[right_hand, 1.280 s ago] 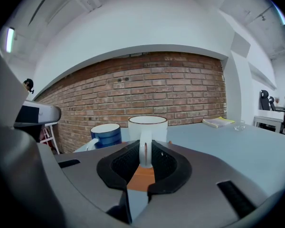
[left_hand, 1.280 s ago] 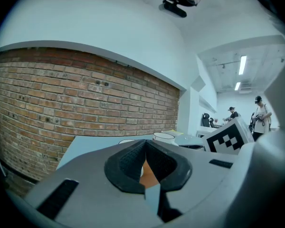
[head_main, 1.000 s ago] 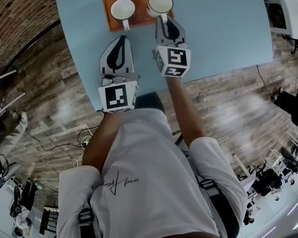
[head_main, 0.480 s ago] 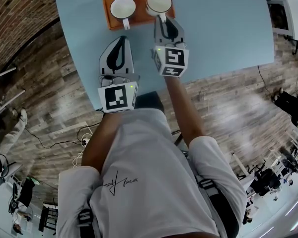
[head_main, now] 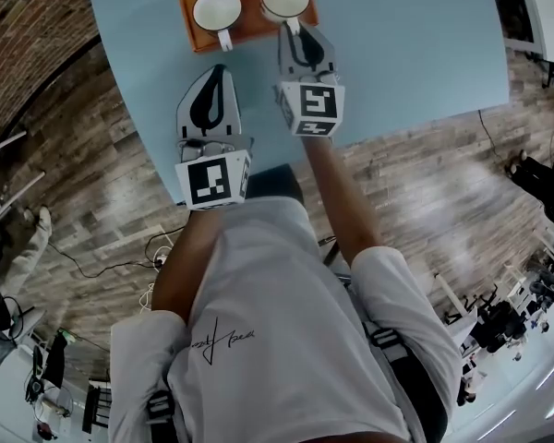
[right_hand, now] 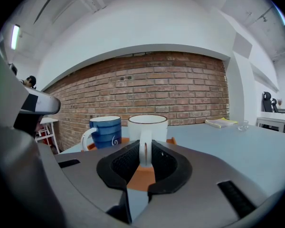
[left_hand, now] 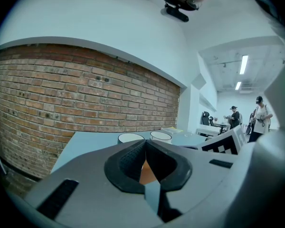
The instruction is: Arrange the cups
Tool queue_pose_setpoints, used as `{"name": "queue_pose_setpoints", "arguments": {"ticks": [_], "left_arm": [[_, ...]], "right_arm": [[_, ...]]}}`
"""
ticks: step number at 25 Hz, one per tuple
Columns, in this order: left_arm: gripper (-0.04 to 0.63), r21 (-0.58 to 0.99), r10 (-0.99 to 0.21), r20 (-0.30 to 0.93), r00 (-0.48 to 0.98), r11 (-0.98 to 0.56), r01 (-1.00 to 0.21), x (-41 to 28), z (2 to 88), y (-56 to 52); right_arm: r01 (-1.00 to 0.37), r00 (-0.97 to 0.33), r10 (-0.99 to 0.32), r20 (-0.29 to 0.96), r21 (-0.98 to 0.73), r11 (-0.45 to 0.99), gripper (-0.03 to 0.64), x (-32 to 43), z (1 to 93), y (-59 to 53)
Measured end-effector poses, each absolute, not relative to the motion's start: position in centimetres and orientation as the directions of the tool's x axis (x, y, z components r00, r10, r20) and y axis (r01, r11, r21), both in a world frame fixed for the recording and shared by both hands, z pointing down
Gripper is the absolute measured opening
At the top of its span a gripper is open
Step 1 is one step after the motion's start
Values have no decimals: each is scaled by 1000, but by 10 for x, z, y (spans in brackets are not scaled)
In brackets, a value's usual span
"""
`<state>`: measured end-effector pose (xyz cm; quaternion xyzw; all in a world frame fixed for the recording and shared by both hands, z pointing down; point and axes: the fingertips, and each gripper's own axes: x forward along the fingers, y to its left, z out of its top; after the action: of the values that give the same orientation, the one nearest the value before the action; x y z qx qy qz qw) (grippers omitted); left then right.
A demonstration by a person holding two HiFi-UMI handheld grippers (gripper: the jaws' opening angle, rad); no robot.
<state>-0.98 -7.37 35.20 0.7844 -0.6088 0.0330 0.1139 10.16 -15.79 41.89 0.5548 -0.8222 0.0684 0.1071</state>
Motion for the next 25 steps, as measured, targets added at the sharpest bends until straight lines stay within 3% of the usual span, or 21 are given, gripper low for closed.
{"name": "queue_pose_setpoints", "arguments": {"ticks": [25], "left_arm": [[9,151,-950,195,245,-218,-964,-13,355,-68]], "right_arm": [[-931,-353,-905,239,7,365,78,97,420,-153]]}}
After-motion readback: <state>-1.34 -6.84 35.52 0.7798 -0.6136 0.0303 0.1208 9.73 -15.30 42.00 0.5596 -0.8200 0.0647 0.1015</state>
